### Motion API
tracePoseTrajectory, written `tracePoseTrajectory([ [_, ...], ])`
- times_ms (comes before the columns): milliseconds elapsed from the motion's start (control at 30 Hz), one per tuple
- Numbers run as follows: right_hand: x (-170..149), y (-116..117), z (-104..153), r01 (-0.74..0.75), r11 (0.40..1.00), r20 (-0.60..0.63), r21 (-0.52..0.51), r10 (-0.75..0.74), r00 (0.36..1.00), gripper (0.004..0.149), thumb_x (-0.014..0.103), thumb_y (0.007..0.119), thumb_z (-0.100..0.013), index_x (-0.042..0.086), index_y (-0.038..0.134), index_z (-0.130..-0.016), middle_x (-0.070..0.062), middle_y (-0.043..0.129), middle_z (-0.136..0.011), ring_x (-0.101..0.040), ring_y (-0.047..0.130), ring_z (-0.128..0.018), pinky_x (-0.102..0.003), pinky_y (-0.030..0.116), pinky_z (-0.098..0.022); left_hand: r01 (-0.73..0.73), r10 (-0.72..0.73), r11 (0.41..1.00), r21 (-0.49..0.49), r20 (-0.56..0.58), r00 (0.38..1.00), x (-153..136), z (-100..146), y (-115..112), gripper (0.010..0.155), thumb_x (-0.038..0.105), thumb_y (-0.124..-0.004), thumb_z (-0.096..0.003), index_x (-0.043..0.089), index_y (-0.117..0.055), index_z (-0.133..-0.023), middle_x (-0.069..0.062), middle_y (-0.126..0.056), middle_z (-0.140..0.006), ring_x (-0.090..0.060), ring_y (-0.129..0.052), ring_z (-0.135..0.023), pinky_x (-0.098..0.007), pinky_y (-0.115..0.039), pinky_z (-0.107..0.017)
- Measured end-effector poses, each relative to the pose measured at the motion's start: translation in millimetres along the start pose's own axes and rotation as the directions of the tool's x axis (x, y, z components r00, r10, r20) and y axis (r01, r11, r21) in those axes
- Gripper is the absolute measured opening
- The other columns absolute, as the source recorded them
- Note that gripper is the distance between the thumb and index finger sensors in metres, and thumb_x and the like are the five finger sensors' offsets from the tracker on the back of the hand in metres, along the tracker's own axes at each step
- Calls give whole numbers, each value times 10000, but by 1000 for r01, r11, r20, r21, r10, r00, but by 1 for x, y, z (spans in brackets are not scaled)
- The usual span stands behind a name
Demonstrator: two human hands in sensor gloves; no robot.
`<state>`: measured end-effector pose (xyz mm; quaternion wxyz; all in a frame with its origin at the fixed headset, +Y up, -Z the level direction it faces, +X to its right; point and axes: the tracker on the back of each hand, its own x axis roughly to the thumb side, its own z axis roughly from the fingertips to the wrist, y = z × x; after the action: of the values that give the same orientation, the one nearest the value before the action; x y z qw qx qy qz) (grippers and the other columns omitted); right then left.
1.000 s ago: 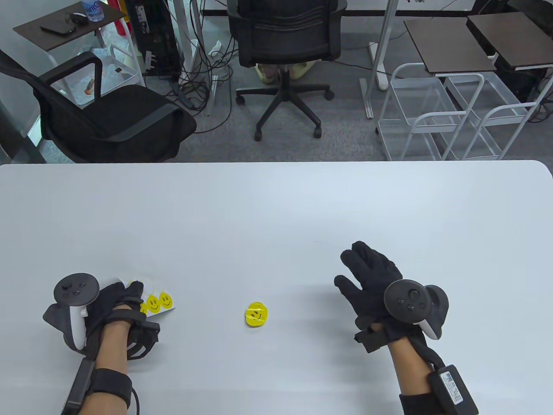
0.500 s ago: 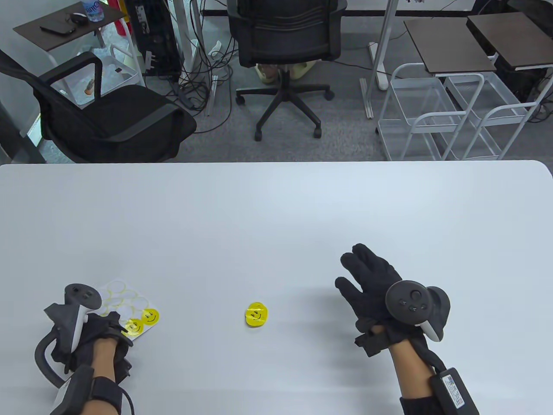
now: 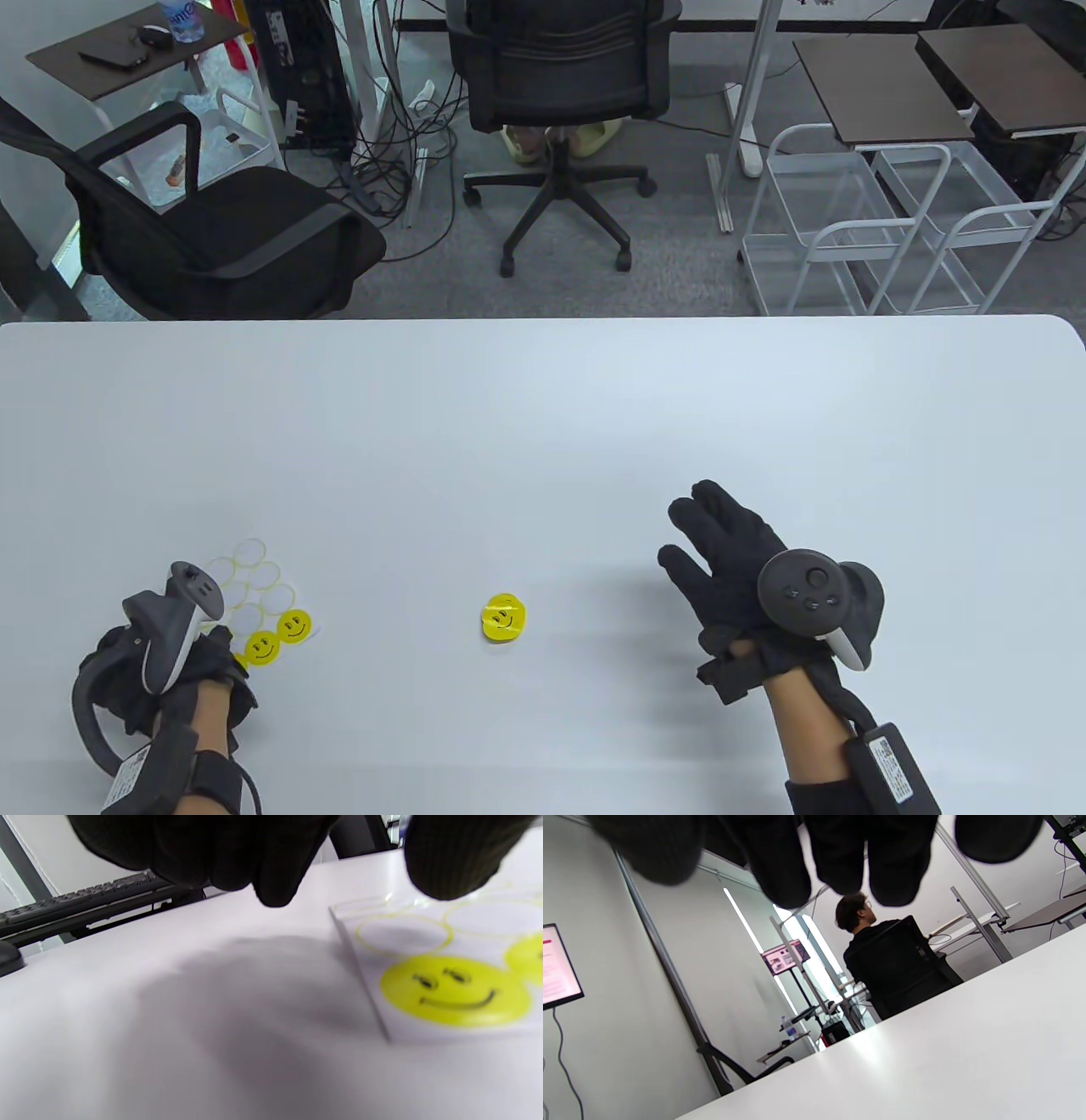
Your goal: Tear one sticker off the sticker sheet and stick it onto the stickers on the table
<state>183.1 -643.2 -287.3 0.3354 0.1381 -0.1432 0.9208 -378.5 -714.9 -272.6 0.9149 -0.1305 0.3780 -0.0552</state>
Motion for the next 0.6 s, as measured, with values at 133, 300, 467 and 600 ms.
tracePoseTrajectory([
  [133,0,2,-1,-19,1000,-4,7,19,1000,653,526,711,-506,119,731,-1017,-241,643,-1125,-583,674,-949,-810,524,-618,-126,114,987,104,117,987,9,6,34,861,644,-743,-482,112,-506,-1117,-238,-429,-1190,-564,-434,-1056,-674,-494,-724],
  [300,-1,5,-1,-31,999,-5,17,31,999,672,542,704,-498,117,729,-1018,-242,646,-1124,-588,652,-960,-817,499,-625,-292,181,917,271,369,912,34,27,85,863,646,-750,-476,163,-473,-1135,-207,-388,-1213,-536,-359,-1082,-668,-468,-738],
  [467,-1,6,-1,-45,999,-4,21,45,999,708,571,685,-479,119,722,-1024,-241,644,-1126,-600,611,-980,-829,458,-633,-482,260,815,321,541,800,58,58,115,867,689,-740,-457,212,-494,-1138,-175,-428,-1222,-481,-394,-1104,-649,-503,-745],
  [600,-1,6,0,-55,998,-6,20,55,998,713,573,686,-479,121,713,-1030,-240,635,-1132,-605,590,-988,-833,445,-634,-535,226,787,307,664,713,81,86,127,864,715,-728,-451,269,-479,-1149,-145,-412,-1238,-456,-347,-1124,-653,-470,-761],
])
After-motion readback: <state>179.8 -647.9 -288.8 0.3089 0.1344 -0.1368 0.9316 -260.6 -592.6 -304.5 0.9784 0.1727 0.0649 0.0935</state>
